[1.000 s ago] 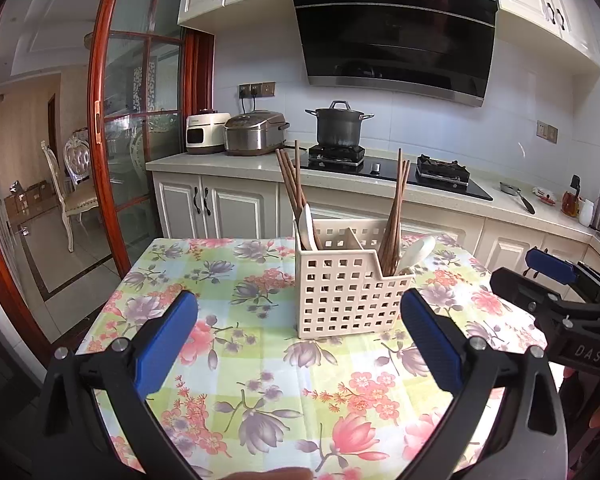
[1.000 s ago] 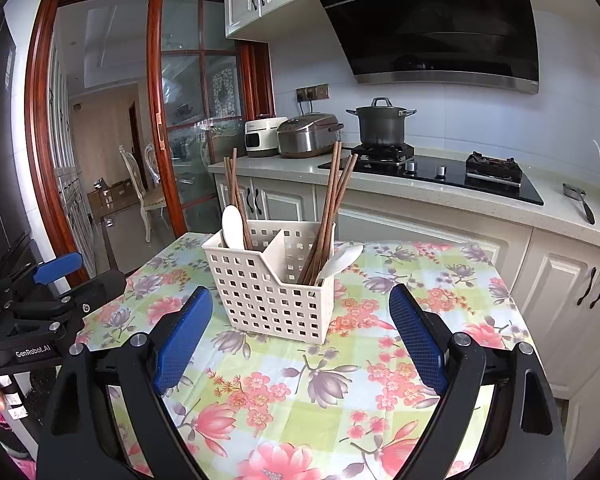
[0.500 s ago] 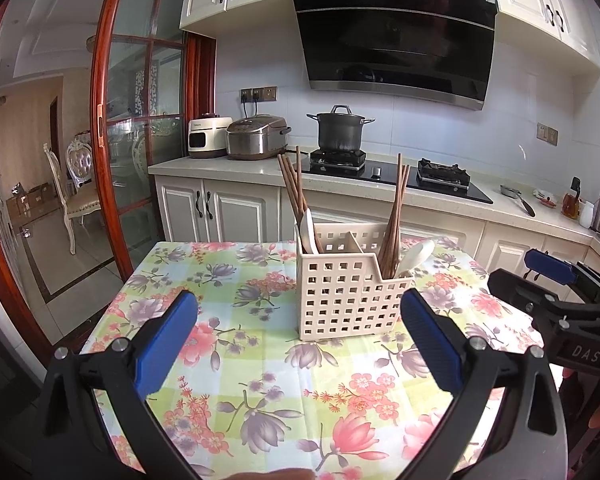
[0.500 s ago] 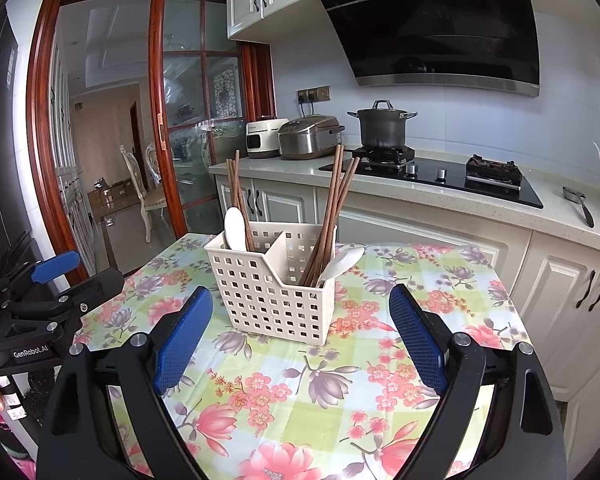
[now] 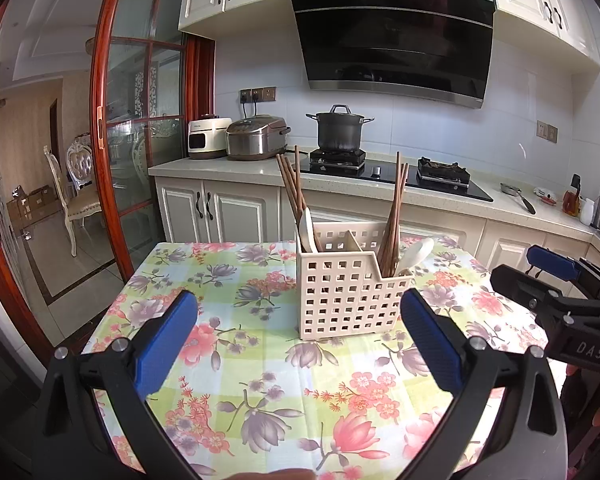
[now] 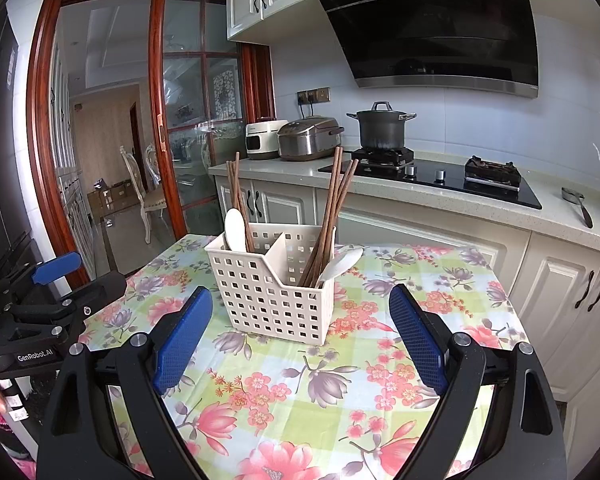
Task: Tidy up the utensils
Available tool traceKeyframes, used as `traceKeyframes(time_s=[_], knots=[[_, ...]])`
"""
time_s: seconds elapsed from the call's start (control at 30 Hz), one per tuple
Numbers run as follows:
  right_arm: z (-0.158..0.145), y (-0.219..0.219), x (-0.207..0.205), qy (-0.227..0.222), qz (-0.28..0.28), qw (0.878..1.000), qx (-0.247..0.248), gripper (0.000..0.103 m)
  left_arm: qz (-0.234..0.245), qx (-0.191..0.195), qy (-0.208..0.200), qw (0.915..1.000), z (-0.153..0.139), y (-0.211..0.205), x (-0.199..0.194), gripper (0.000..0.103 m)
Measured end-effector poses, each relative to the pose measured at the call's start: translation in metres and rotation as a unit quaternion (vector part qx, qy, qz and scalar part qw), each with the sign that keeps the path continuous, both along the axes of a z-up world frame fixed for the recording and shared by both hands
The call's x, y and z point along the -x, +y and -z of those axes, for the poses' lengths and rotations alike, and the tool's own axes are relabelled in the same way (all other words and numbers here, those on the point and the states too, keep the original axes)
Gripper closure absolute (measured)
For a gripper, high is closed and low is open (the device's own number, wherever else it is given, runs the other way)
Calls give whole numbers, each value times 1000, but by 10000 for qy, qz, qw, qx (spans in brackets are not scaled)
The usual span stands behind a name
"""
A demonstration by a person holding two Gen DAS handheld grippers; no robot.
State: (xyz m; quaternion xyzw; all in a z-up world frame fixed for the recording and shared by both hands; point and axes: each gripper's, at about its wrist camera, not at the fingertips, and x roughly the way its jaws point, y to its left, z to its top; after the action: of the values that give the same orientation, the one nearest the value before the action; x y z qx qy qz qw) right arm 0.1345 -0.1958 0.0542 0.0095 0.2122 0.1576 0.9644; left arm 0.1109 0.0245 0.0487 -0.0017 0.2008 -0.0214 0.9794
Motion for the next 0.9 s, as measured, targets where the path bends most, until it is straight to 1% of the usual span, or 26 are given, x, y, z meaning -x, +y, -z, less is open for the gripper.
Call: traceKeyframes(time_s=[0.9], knots=[[0,-1,1,9,12,10000,-7,19,19,12,24,10000,5,-1,0,5]])
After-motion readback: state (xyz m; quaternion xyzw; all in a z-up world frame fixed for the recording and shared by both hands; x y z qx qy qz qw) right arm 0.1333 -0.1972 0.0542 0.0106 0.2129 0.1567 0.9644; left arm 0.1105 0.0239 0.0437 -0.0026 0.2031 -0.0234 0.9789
